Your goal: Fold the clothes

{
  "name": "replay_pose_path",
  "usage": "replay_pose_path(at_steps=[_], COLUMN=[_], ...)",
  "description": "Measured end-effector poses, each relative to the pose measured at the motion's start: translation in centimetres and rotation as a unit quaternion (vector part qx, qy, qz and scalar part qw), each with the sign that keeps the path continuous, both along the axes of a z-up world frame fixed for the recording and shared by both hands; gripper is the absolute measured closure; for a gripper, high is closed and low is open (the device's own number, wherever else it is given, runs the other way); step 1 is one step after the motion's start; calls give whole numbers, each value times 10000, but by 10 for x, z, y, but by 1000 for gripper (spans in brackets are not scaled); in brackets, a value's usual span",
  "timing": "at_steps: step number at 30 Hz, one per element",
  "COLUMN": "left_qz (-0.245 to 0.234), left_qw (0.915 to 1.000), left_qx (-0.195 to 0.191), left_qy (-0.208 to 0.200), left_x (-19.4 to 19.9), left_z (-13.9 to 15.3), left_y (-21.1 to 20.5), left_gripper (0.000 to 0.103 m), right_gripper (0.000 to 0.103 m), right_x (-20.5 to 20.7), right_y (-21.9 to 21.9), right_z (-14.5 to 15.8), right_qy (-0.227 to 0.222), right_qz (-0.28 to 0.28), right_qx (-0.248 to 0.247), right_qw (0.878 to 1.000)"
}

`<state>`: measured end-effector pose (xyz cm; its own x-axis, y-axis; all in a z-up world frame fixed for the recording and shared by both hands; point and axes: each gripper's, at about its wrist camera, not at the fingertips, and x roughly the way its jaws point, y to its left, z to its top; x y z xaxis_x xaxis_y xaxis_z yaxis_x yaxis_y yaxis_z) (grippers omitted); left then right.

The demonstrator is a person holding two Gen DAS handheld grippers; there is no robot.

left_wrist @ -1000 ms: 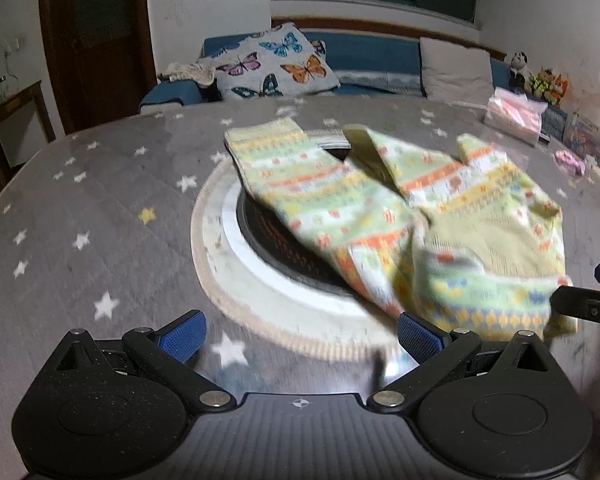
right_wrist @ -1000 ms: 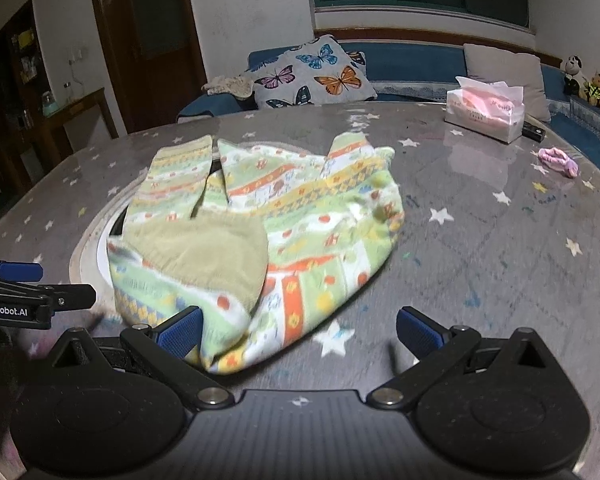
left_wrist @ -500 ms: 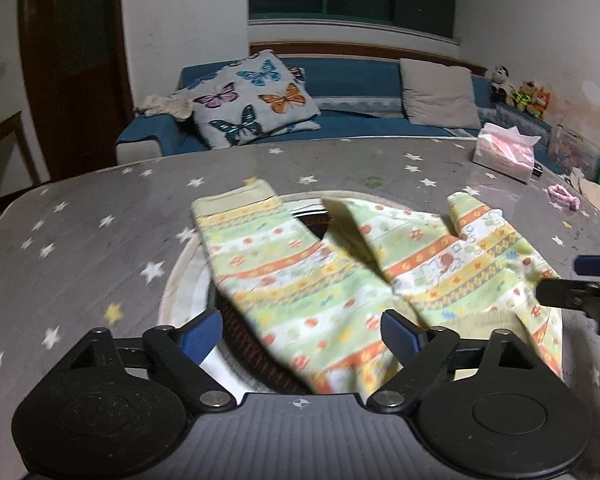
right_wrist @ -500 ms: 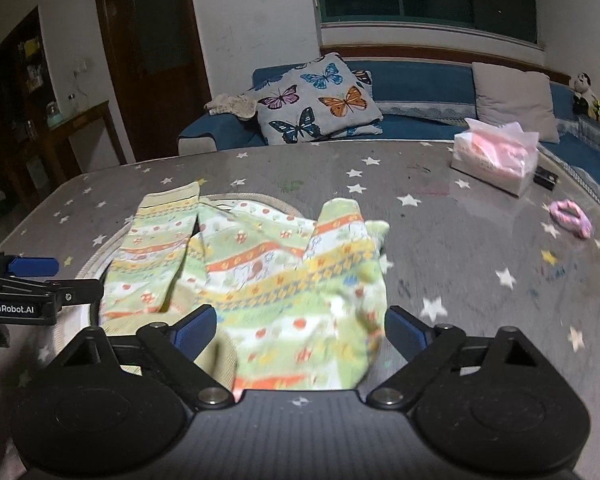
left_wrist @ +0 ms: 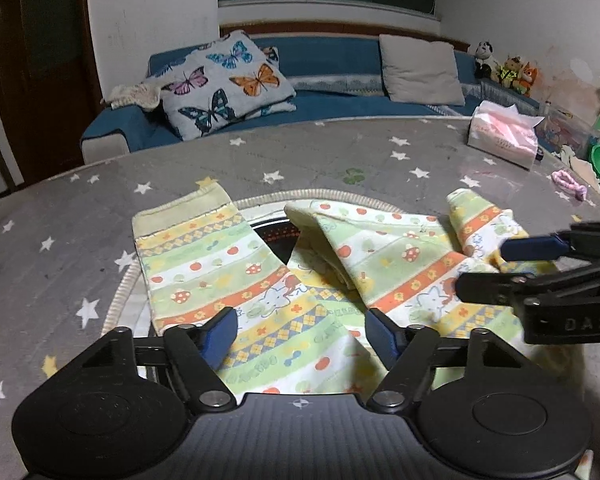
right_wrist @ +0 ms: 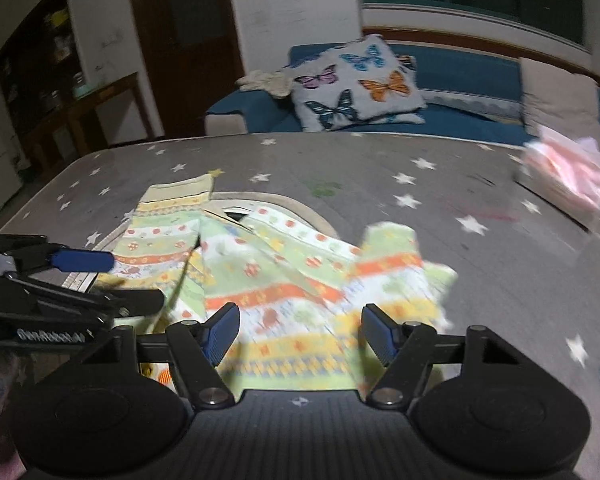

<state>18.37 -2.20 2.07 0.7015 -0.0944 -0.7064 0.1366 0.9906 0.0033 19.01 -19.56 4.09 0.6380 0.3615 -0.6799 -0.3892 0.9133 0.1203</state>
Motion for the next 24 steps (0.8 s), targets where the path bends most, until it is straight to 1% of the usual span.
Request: replay_pose_path(at_steps=[1, 2, 4, 6, 7, 8, 9, 10, 12, 13, 14, 15, 16, 17, 19, 21, 24], left_qz=[3, 1, 11, 22, 28, 51, 88, 107, 109, 113, 118, 129, 156, 173, 235, 290, 400], left_qw=[10000, 10000, 9999, 9997, 9996, 9996, 9995, 9994, 9994, 9993, 9993, 9993, 9994, 9994, 9993, 9991, 9989], left_qx=[-1, -14, -38, -81, -112, -142, -165, -178, -187, -175, -163, -152, -103, -125, -165, -263, -257], left_qy=[42, 87, 159, 219, 243, 255, 260, 262, 282, 302, 323, 329, 278, 265, 228, 184, 58], left_x=[3, 5, 9, 12, 14, 15, 16, 18, 20, 22, 24, 25, 25, 24, 23, 19, 11], left_z=[-2, -4, -8, -10, -11, -11, -11, -11, -12, -13, -14, -15, -15, -15, -13, -10, -4], left_y=[1, 1, 3, 5, 6, 7, 7, 8, 7, 7, 6, 7, 7, 8, 12, 19, 25], left_gripper=[40, 42, 43, 44, 44, 44, 44, 44, 44, 45, 49, 61, 69, 72, 89, 96, 100], right_gripper=[34, 36, 40, 48, 50, 57, 68, 73, 93, 96, 97, 99, 99, 99, 100, 100, 100], right_x=[5, 10, 19, 25, 27, 28, 28, 27, 25, 24, 22, 20, 17, 15, 8, -1, -17], right_y=[4, 8, 15, 20, 22, 24, 26, 26, 23, 20, 17, 13, 9, 4, -10, -24, -47], right_z=[-1, -3, -7, -12, -14, -16, -17, -17, -16, -15, -13, -10, -6, -3, 6, 15, 26], right_qy=[4, 15, 81, 158, 185, 196, 185, 174, 161, 151, 112, 53, 1, -46, -165, -299, -453], right_qz=[56, 109, 203, 275, 308, 340, 356, 343, 290, 261, 221, 174, 118, 54, -114, -279, -542], right_qx=[-15, -19, 0, 2, -11, -29, -51, -72, -82, -52, -34, -26, 1, 41, 104, 128, 174], right_qw=[10000, 9999, 9998, 9995, 9994, 9992, 9992, 9992, 9994, 9995, 9997, 9998, 9999, 10000, 9997, 9991, 9973])
